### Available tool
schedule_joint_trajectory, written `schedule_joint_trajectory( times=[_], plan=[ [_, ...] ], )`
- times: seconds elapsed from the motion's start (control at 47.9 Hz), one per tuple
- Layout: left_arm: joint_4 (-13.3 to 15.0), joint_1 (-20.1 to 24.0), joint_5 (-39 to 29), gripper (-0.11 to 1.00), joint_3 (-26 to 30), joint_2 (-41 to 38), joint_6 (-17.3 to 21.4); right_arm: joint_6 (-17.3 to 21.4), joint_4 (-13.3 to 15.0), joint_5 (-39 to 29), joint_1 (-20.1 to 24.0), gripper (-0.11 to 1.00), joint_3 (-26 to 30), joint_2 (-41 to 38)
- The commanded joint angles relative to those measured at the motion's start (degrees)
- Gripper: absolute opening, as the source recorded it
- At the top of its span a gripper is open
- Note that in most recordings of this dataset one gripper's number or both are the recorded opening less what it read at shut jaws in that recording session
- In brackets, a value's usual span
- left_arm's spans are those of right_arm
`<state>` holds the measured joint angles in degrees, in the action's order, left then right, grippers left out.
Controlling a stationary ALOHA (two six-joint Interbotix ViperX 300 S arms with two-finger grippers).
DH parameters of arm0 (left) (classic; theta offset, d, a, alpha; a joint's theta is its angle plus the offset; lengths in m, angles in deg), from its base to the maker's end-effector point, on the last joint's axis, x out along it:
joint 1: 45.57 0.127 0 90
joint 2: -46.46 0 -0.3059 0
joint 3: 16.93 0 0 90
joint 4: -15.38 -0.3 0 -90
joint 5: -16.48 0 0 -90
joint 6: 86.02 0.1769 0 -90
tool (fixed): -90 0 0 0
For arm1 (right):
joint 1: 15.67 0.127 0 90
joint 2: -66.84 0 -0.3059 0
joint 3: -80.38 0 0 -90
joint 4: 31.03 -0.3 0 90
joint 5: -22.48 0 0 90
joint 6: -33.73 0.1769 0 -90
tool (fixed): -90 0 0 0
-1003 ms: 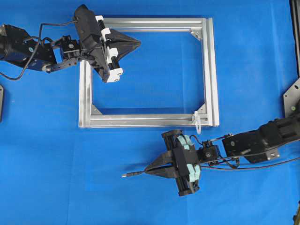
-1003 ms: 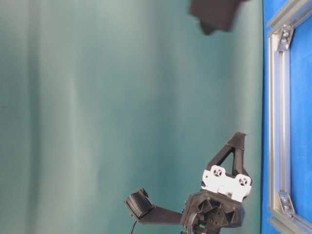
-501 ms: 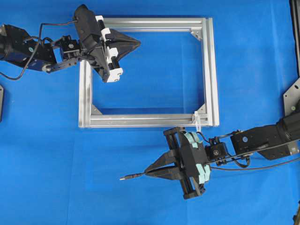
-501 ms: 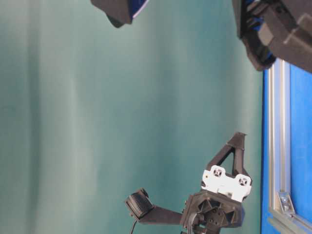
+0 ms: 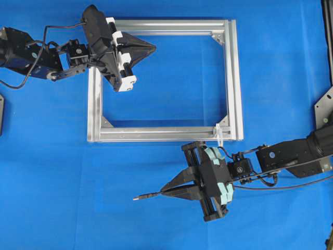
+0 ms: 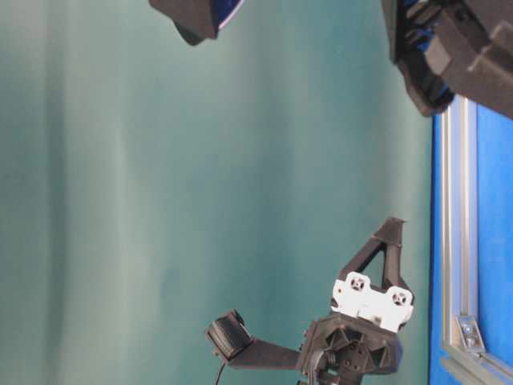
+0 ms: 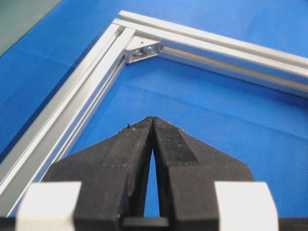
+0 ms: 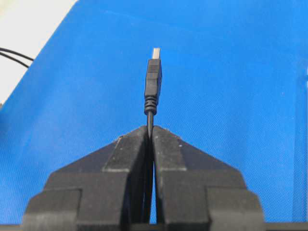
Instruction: Insert the wire through the string loop located on the right side.
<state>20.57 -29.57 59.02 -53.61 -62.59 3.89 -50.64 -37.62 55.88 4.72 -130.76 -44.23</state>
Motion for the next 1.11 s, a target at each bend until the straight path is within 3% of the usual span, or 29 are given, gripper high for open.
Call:
schedule_joint_trajectory(
  times=[0.0, 0.877, 1.086],
  plan=[
    [-0.18, -0.09, 0.26, 0.00, 0.35, 1.67, -0.09, 0.00, 0.00, 0.18, 0.09, -0.04, 0.62, 1.85],
    [-0.18, -0.09, 0.26, 0.00, 0.26, 1.67, -0.18, 0.00, -0.26, -0.09, 0.09, -0.04, -0.26, 2.20],
    [-0.18, -0.09, 0.26, 0.00, -0.88, 2.90, -0.09, 0.00, -3.16, 0.18, 0.62, -0.04, -5.36, 5.10]
  ],
)
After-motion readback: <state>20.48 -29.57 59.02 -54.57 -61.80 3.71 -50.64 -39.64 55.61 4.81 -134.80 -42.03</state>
